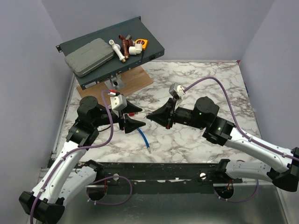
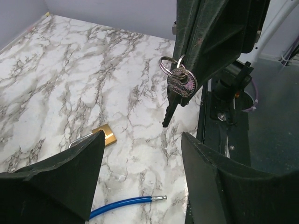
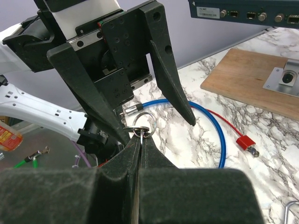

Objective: Unlock with the key
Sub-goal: Adjust the key.

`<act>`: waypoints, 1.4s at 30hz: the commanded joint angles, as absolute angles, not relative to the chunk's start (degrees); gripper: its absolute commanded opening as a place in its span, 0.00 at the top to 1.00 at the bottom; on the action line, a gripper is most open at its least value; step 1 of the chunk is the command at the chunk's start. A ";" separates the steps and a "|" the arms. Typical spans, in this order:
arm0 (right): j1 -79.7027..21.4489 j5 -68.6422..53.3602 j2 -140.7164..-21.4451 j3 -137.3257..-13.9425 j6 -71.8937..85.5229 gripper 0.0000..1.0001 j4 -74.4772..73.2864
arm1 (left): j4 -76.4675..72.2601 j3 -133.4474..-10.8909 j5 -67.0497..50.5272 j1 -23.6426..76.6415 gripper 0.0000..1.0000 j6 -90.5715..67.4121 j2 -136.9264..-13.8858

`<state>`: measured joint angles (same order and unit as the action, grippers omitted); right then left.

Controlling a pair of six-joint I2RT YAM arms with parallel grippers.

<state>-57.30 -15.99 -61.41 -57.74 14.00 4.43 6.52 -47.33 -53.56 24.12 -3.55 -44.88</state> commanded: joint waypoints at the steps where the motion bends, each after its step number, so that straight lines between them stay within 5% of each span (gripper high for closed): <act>1: -57.19 -17.32 -61.82 -58.56 14.69 0.99 6.05 | 4.43 -49.11 -51.85 24.43 0.39 -2.29 -44.63; 7: -57.15 -17.36 -62.27 -58.18 14.91 0.99 6.60 | 2.58 -50.43 -52.93 25.05 0.64 -5.49 -45.24; 17: -57.15 -16.97 -62.32 -57.66 15.20 0.99 7.64 | 3.69 -50.81 -56.34 26.37 0.87 -6.01 -45.88; 21: -57.20 -16.62 -61.94 -57.48 15.13 0.99 7.64 | 5.27 -50.63 -56.77 26.45 0.88 -4.41 -45.79; 24: -57.15 -16.69 -62.18 -57.56 15.36 0.99 7.80 | 4.45 -50.20 -56.68 26.80 0.55 -4.90 -45.80; 27: -57.16 -16.94 -62.49 -57.48 15.69 0.99 8.20 | 3.06 -50.25 -56.40 26.97 0.54 -5.44 -45.97; 36: -57.19 -16.97 -62.36 -57.14 16.04 0.99 8.37 | 4.33 -50.44 -52.96 27.16 0.98 -4.33 -45.45; 42: -57.13 -15.61 -61.27 -56.76 15.65 0.99 6.11 | 10.58 -53.62 -50.80 26.55 1.00 -0.48 -45.29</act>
